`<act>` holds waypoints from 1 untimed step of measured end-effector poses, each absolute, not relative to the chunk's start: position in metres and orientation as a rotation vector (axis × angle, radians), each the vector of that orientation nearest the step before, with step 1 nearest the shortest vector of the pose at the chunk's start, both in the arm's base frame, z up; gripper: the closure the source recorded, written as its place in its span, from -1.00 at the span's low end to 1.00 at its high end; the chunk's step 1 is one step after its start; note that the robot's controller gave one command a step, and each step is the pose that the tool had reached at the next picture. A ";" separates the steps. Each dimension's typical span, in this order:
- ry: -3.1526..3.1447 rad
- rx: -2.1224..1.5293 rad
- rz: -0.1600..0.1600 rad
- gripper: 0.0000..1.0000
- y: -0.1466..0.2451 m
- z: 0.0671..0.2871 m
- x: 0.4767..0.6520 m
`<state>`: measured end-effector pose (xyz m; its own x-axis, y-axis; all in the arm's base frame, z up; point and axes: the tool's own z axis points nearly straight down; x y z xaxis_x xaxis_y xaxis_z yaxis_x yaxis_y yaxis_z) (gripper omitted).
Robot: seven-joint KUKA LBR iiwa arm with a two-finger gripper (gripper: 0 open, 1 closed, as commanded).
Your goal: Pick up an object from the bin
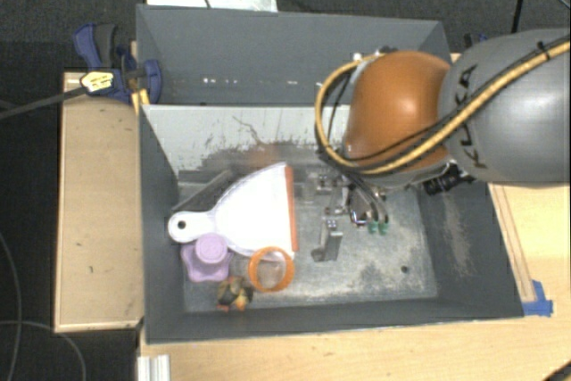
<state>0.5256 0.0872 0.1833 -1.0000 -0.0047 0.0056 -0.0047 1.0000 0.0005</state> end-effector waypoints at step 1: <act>-3.144 0.004 -0.002 -1.00 0.087 0.188 0.527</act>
Offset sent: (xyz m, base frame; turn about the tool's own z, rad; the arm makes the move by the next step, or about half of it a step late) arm -0.0365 0.0527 -0.1133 -0.2308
